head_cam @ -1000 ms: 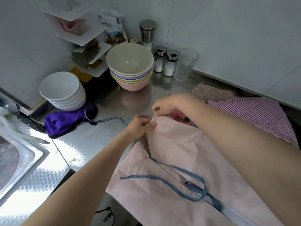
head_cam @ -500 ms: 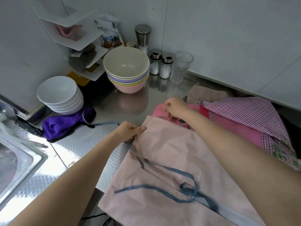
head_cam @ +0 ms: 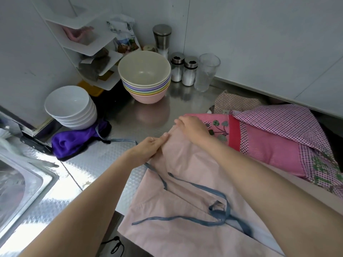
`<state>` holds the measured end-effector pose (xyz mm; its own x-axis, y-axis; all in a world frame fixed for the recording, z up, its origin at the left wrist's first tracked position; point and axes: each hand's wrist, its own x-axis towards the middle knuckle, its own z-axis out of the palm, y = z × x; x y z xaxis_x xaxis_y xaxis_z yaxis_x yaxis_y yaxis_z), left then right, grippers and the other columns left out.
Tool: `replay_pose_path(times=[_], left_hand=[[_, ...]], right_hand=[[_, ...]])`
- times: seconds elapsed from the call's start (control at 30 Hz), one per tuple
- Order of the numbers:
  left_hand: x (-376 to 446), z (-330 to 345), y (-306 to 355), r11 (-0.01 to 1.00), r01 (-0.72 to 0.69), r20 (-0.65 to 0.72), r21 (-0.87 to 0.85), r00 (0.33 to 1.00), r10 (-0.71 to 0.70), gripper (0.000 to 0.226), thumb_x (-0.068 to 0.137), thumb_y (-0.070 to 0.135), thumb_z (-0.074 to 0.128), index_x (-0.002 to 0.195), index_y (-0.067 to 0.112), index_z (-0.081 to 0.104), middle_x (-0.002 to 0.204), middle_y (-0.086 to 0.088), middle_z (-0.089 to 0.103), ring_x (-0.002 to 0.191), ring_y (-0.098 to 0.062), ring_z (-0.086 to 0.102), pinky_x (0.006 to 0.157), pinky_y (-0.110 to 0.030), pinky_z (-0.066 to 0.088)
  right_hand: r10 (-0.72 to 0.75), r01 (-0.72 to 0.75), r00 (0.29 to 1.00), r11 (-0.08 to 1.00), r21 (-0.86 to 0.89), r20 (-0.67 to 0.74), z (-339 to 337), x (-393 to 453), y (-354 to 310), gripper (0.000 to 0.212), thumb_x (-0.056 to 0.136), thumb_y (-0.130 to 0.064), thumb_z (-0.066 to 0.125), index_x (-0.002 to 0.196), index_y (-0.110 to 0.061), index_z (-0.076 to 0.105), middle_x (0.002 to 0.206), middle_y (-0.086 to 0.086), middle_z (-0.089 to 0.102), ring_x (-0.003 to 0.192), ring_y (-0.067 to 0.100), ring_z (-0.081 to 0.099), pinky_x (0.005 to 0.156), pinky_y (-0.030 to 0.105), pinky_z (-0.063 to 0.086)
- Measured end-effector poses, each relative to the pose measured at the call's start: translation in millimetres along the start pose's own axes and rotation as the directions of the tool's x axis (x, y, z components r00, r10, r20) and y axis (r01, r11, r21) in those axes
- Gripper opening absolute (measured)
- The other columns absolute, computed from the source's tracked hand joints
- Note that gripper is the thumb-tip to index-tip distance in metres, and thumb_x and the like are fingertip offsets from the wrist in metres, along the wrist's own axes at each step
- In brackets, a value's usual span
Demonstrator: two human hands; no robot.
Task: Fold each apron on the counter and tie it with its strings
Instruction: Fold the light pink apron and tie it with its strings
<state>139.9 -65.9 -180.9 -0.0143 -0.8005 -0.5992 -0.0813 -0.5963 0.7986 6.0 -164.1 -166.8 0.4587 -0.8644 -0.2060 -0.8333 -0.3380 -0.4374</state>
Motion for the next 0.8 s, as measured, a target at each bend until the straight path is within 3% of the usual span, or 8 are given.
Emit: replay_pose_path(times=[0.13, 0.2, 0.33, 0.4, 0.5, 0.63, 0.73, 0.8], left_hand=[[-5.1, 2.2, -1.5, 0.988, 0.078, -0.051, 0.136, 0.996, -0.072, 0.044, 0.095, 0.040, 0.045, 0.079, 0.007, 0.070, 0.055, 0.010, 0.062, 0.054, -0.004, 0.056, 0.045, -0.006, 0.041], [-1.7, -0.2, -2.3, 0.989, 0.067, -0.184, 0.134, 0.982, -0.042, 0.038, 0.096, 0.030, 0.048, 0.090, 0.001, 0.072, 0.066, 0.003, 0.064, 0.061, -0.009, 0.058, 0.048, -0.008, 0.045], [2.6, -1.4, 3.0, 0.801, -0.065, -0.408, 0.596, 0.834, 0.371, 0.022, 0.091, 0.018, 0.054, 0.098, 0.003, 0.068, 0.095, -0.009, 0.065, 0.086, -0.026, 0.061, 0.074, -0.029, 0.046], [-7.7, 13.5, 9.0, 0.634, -0.277, -0.175, 0.722, 0.814, 0.554, 0.018, 0.087, 0.010, 0.057, 0.103, 0.008, 0.066, 0.102, -0.005, 0.063, 0.085, -0.022, 0.059, 0.078, -0.026, 0.046], [-21.6, 49.9, -2.1, 0.500, -0.452, 0.305, 0.739, 0.886, 0.350, 0.037, 0.084, 0.008, 0.060, 0.121, 0.012, 0.056, 0.112, 0.002, 0.060, 0.091, -0.014, 0.057, 0.075, -0.007, 0.039], [-18.4, 71.2, -25.1, 0.312, -0.400, 0.381, 0.862, 0.916, 0.122, 0.044, 0.084, 0.017, 0.062, 0.126, 0.012, 0.050, 0.116, -0.005, 0.062, 0.107, -0.023, 0.057, 0.082, -0.022, 0.038], [-17.3, 62.7, -19.3, 0.381, -0.381, 0.352, 0.843, 0.925, 0.146, 0.027, 0.084, 0.016, 0.063, 0.110, 0.006, 0.063, 0.102, -0.008, 0.066, 0.095, -0.022, 0.061, 0.071, -0.020, 0.038], [-22.3, 44.4, -8.8, 0.685, -0.316, 0.200, 0.657, 0.948, 0.246, 0.008, 0.085, 0.008, 0.061, 0.091, 0.007, 0.067, 0.075, -0.004, 0.067, 0.067, -0.011, 0.060, 0.064, -0.020, 0.043]], right_hand=[[0.098, -0.120, 0.988, 0.974, -0.190, -0.120, -8.0, -3.6, 3.3, 0.037, 0.103, -0.028, 0.027, 0.116, -0.002, 0.051, 0.113, 0.024, 0.061, 0.106, 0.039, 0.058, 0.080, 0.039, 0.042], [0.073, -0.099, 0.989, 0.974, -0.204, -0.128, -10.2, -4.2, 2.5, 0.031, 0.103, -0.027, 0.029, 0.115, -0.003, 0.045, 0.108, 0.023, 0.062, 0.101, 0.040, 0.059, 0.072, 0.038, 0.039], [-0.081, 0.037, 0.989, 0.949, -0.313, -0.128, -18.9, -20.5, 2.4, 0.024, 0.094, -0.005, 0.039, 0.118, -0.004, 0.044, 0.119, 0.017, 0.054, 0.111, 0.032, 0.049, 0.077, 0.037, 0.037], [-0.090, 0.056, 0.988, 0.966, -0.253, -0.124, -26.9, -39.8, 5.4, 0.024, 0.090, 0.000, 0.040, 0.110, -0.008, 0.051, 0.115, 0.012, 0.055, 0.109, 0.029, 0.050, 0.078, 0.035, 0.038], [0.086, -0.078, 0.984, 0.995, -0.056, 0.156, -26.9, -77.8, 17.6, 0.025, 0.089, 0.000, 0.038, 0.098, -0.003, 0.061, 0.104, 0.013, 0.066, 0.092, 0.032, 0.062, 0.070, 0.034, 0.046], [0.312, -0.269, 0.780, 0.950, -0.160, 0.543, -15.5, -123.8, 32.2, 0.036, 0.088, 0.002, 0.033, 0.114, 0.004, 0.058, 0.101, 0.018, 0.066, 0.066, 0.023, 0.058, 0.049, 0.021, 0.043], [0.308, -0.310, 0.796, 0.947, -0.085, 0.521, 0.3, -139.0, 43.4, 0.036, 0.087, 0.003, 0.040, 0.119, -0.004, 0.056, 0.114, 0.016, 0.061, 0.079, 0.022, 0.053, 0.051, 0.022, 0.039], [0.311, -0.346, 0.831, 0.938, -0.008, 0.461, 7.4, -143.7, 47.4, 0.031, 0.082, 0.005, 0.044, 0.107, -0.007, 0.058, 0.103, 0.012, 0.059, 0.088, 0.025, 0.056, 0.056, 0.026, 0.039]])
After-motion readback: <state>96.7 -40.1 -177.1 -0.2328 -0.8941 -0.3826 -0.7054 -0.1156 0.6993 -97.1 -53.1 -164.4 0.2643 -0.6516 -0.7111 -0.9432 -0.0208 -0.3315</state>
